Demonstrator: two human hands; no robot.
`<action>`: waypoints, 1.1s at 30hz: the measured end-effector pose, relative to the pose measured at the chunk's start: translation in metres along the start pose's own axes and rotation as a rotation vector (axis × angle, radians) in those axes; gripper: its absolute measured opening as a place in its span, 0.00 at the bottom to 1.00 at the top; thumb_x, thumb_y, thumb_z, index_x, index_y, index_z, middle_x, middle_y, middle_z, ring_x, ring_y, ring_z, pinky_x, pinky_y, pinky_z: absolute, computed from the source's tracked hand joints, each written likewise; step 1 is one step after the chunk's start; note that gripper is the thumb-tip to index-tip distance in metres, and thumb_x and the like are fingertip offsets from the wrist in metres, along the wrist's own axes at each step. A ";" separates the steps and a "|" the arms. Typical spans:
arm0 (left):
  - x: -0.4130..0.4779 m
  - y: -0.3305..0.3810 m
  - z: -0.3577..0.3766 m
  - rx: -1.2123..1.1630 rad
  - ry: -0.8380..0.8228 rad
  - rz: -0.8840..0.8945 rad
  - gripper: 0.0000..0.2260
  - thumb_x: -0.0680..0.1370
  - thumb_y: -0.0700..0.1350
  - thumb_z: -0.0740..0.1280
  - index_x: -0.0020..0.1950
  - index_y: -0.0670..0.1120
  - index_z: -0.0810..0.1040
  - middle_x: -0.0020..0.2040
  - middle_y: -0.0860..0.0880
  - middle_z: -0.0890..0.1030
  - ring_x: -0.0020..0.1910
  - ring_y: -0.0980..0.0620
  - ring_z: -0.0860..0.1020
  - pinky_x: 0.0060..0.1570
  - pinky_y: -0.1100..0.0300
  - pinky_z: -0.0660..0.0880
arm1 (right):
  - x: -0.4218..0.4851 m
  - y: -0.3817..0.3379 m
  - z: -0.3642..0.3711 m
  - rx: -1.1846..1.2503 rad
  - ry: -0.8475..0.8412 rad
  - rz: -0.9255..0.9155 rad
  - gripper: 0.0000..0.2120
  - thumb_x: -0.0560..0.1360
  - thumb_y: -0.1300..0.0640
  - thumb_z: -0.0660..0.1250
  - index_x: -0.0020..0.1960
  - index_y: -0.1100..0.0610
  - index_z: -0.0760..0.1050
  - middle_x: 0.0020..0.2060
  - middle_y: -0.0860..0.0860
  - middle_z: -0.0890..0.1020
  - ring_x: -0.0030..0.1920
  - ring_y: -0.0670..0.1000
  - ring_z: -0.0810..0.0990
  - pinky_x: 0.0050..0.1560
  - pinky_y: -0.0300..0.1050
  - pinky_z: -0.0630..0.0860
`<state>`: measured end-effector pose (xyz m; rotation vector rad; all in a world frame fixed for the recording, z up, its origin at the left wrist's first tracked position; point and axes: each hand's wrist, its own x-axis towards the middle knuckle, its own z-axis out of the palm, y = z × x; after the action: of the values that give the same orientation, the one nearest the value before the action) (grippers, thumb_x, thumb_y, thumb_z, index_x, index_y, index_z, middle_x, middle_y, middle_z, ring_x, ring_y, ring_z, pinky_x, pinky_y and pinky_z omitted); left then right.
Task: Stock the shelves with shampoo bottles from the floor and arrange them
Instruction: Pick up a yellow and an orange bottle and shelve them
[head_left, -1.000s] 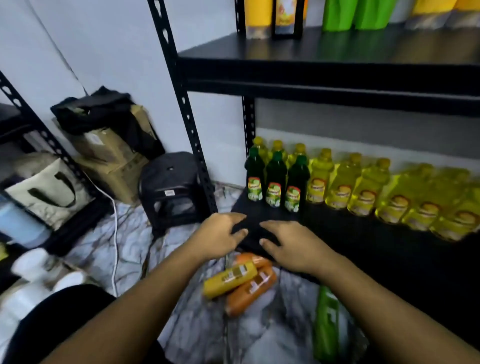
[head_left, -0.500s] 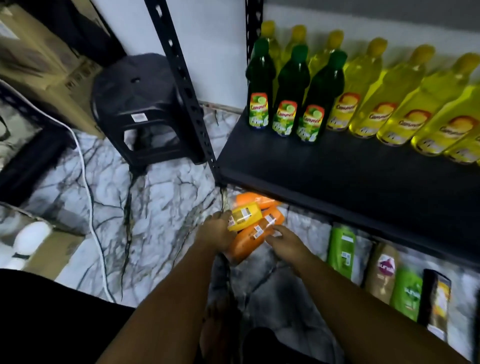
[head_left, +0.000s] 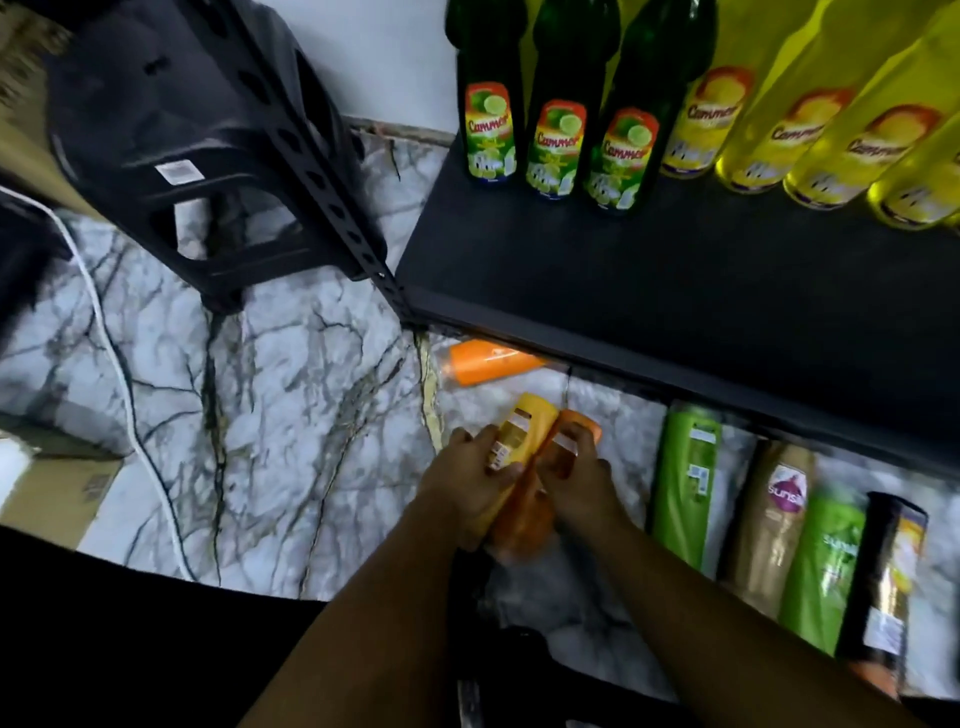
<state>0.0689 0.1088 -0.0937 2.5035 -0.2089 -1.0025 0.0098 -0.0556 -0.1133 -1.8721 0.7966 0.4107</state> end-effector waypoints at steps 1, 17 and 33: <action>-0.001 0.005 0.007 -0.024 -0.021 0.018 0.33 0.75 0.66 0.68 0.77 0.54 0.66 0.61 0.43 0.74 0.60 0.42 0.77 0.57 0.55 0.74 | -0.002 0.007 -0.004 -0.017 0.020 0.020 0.27 0.76 0.52 0.71 0.70 0.44 0.64 0.50 0.60 0.79 0.44 0.58 0.82 0.41 0.45 0.77; -0.030 0.086 0.025 -0.756 -0.229 -0.163 0.28 0.64 0.40 0.73 0.63 0.56 0.77 0.56 0.44 0.84 0.55 0.42 0.83 0.58 0.39 0.79 | -0.038 0.033 -0.060 0.877 -0.124 0.345 0.30 0.72 0.69 0.68 0.69 0.48 0.68 0.55 0.59 0.83 0.48 0.61 0.83 0.40 0.52 0.81; -0.094 0.116 -0.006 -0.811 0.045 0.023 0.13 0.79 0.37 0.71 0.58 0.52 0.77 0.51 0.51 0.85 0.51 0.51 0.84 0.44 0.59 0.80 | -0.082 -0.018 -0.116 0.638 -0.141 -0.005 0.15 0.78 0.57 0.71 0.64 0.50 0.76 0.52 0.54 0.86 0.51 0.57 0.85 0.56 0.60 0.81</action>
<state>0.0072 0.0344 0.0203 1.7710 0.1607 -0.8009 -0.0452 -0.1275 -0.0023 -1.2370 0.7203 0.2410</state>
